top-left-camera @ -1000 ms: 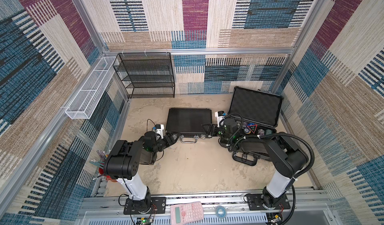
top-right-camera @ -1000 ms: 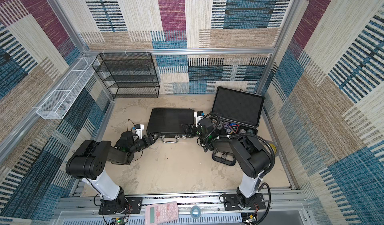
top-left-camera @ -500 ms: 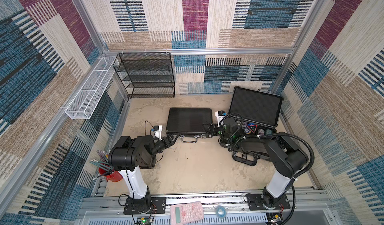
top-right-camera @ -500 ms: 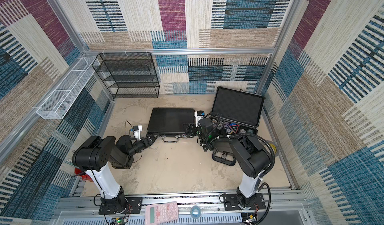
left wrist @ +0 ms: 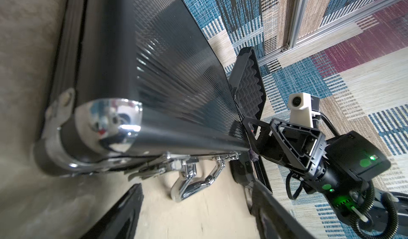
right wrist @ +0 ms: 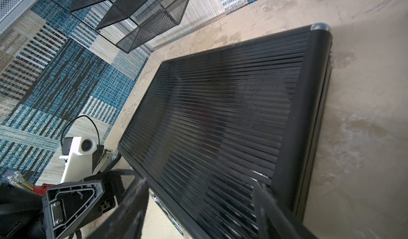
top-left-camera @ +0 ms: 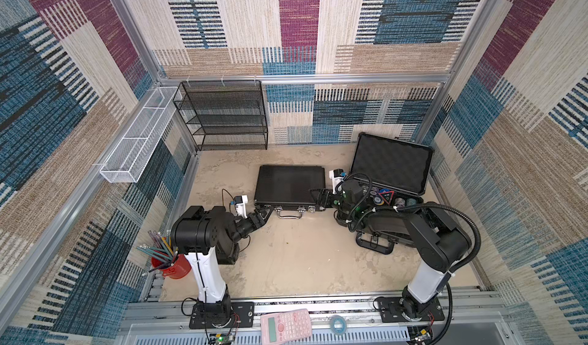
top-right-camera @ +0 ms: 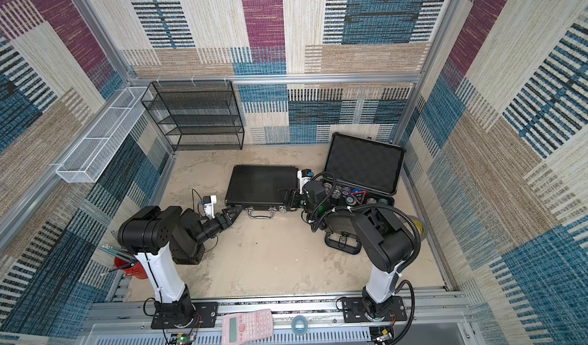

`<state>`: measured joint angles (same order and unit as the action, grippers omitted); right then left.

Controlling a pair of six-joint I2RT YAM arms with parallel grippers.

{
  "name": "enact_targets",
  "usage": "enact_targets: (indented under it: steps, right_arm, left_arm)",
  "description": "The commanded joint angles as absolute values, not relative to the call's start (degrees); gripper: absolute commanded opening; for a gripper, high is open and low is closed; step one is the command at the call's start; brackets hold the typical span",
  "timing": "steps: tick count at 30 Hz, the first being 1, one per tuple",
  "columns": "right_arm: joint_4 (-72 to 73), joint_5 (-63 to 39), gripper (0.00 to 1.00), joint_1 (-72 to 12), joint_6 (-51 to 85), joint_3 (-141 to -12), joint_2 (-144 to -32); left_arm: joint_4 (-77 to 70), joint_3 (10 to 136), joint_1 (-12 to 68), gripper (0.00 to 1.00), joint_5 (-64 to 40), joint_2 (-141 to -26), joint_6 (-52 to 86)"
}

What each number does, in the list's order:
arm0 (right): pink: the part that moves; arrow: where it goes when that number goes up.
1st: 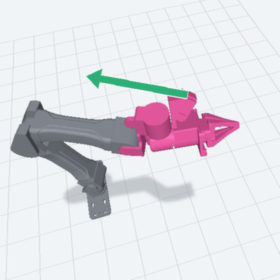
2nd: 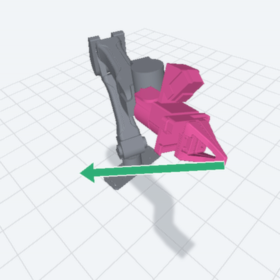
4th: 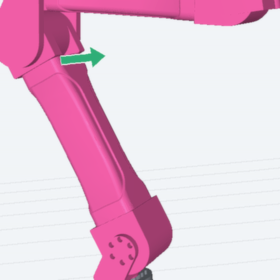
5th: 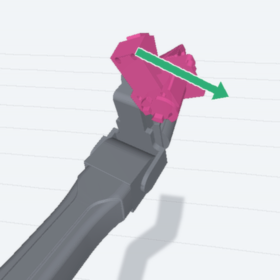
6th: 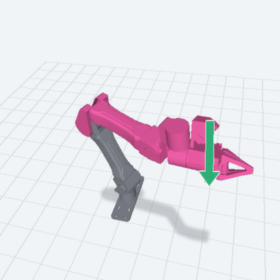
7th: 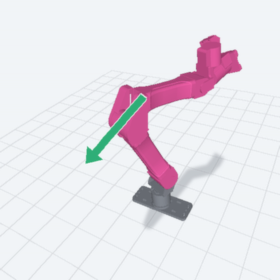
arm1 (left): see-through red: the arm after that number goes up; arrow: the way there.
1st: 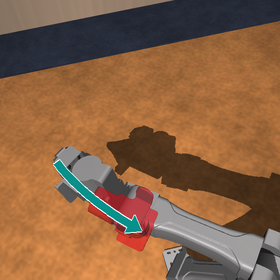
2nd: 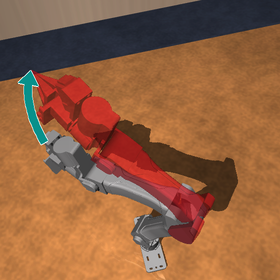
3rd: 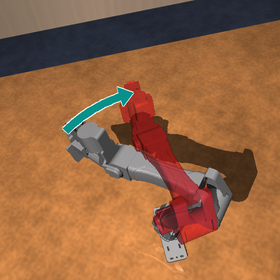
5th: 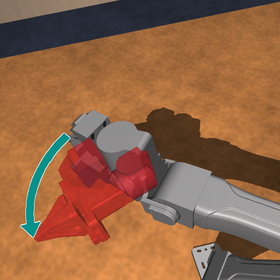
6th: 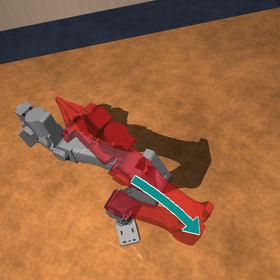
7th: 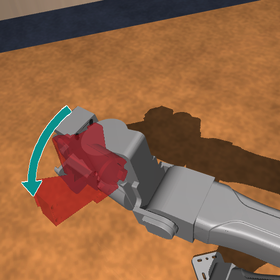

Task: Open the poker set cases
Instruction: Open the fastener on the poker set case.

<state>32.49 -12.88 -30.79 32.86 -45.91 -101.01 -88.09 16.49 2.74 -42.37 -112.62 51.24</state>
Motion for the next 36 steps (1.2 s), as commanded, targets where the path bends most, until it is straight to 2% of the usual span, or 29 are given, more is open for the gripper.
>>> enact_targets:
  steps: [1,13,21,29,36]
  right_arm:
    - [25.73,-11.61,0.76,-30.93,32.50,-46.13,-101.52]
    - [24.59,-11.08,0.77,-31.07,32.17,-46.85,-101.78]
    - [24.24,-10.73,0.77,-31.08,31.92,-46.92,-101.87]
    - [23.71,-10.28,0.78,-31.10,31.88,-47.31,-101.87]
    - [23.47,-10.07,0.78,-31.19,31.80,-47.61,-102.04]
  left_arm:
    - [-80.76,15.87,2.72,0.80,-39.68,-114.82,51.33]
    - [-79.89,12.39,2.64,0.81,-31.56,-112.87,50.18]
    - [-78.05,12.39,2.75,0.81,-30.14,-113.25,50.32]
    - [-74.10,13.10,2.81,0.82,-29.37,-112.17,49.84]
    - [-65.60,13.55,3.81,0.82,-27.31,-106.85,47.90]
